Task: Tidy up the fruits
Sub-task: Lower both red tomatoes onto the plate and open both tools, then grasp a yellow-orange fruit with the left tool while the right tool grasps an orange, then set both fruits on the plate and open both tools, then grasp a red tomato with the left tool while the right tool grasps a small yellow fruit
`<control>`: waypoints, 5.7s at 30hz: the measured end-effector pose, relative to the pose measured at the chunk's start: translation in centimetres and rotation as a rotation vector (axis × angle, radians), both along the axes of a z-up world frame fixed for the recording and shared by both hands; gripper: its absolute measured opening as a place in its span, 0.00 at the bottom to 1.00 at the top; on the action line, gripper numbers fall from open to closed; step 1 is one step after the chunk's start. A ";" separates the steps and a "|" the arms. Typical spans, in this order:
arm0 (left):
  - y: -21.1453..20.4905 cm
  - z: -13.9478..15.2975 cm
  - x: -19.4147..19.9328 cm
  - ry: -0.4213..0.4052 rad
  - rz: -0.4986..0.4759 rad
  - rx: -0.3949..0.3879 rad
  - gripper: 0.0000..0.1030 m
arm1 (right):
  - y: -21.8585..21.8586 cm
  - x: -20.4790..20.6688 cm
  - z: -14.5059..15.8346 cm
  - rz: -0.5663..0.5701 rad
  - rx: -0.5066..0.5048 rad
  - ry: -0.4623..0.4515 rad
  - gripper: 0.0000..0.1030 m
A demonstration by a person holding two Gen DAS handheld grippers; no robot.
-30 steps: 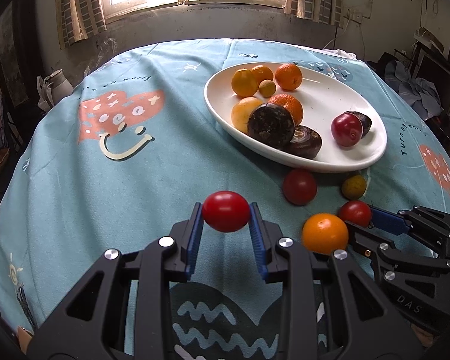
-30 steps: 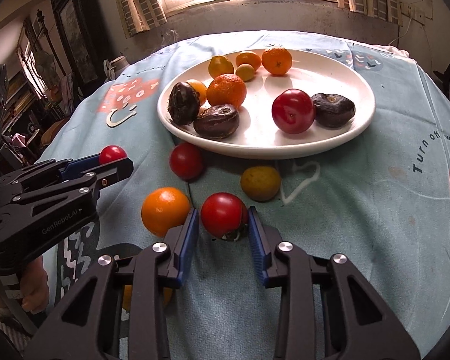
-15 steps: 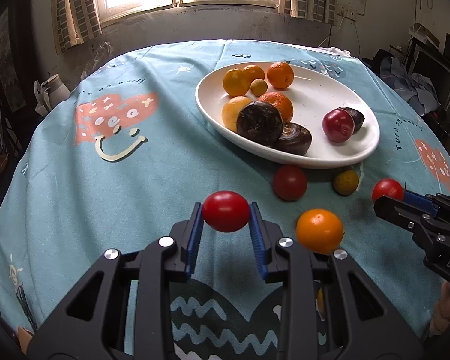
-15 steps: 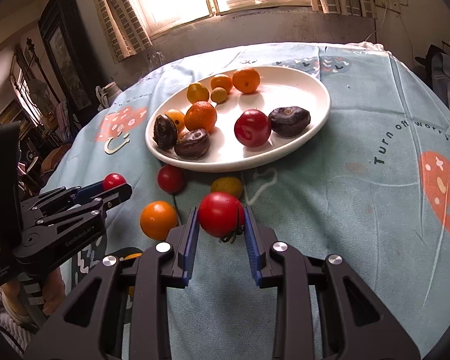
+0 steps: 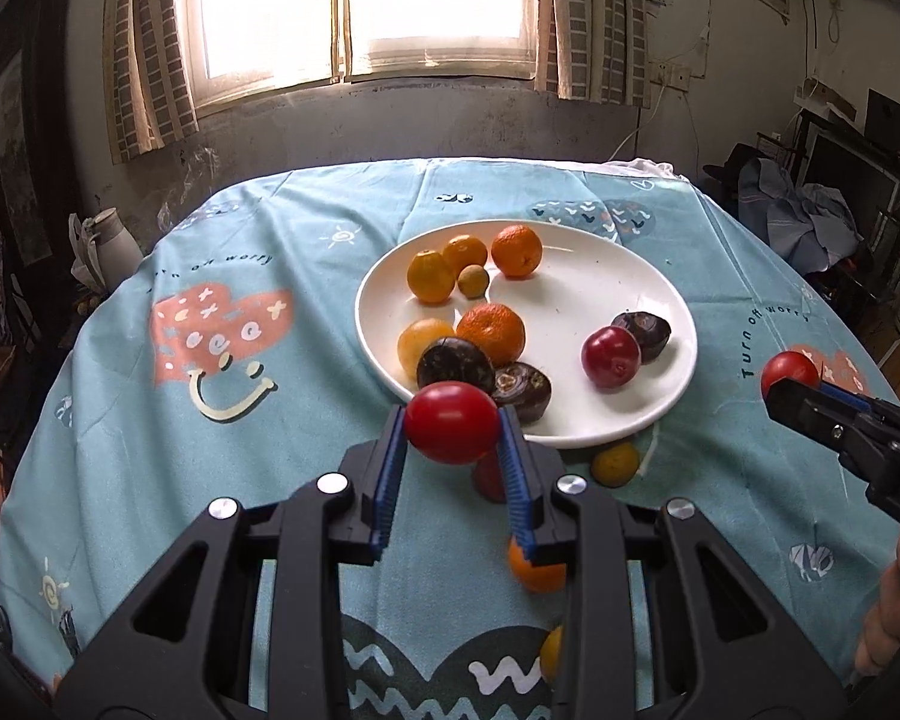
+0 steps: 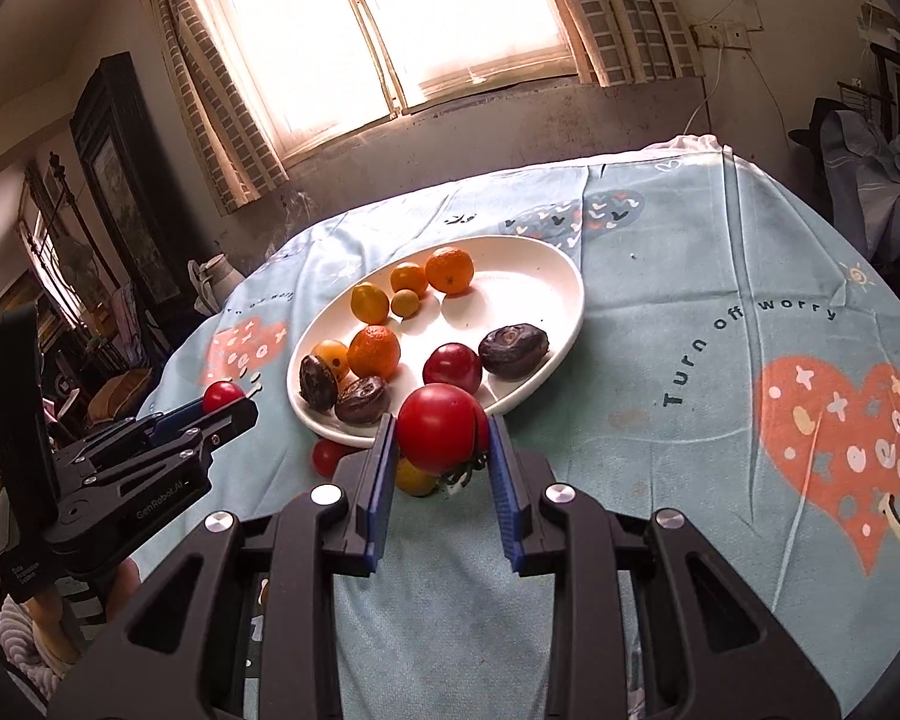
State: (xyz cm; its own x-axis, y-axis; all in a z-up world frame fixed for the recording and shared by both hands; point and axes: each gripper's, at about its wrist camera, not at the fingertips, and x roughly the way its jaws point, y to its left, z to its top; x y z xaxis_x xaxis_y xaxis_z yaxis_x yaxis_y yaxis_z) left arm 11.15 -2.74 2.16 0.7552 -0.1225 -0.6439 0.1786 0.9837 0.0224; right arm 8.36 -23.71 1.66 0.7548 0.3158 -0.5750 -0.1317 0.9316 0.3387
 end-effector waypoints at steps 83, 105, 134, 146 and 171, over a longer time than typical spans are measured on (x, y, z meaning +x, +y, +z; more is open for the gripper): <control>-3.3 -6.8 -6.5 0.204 -0.288 0.031 0.37 | 1.3 -0.4 0.7 -0.032 -0.115 -0.050 0.63; 7.5 -4.4 -3.2 0.190 0.157 -0.146 0.36 | 12.5 1.4 -5.9 0.293 -0.275 0.123 0.38; -3.6 -1.2 7.0 0.078 -0.051 -0.034 0.67 | 2.2 13.3 -2.7 0.040 -0.030 0.139 0.37; 1.8 -1.9 2.2 0.094 0.009 -0.098 0.68 | 2.0 6.1 1.3 0.044 -0.043 0.003 0.64; -2.7 -7.2 3.3 0.148 -0.191 0.081 0.32 | 2.0 3.1 -2.2 0.072 -0.094 0.089 0.64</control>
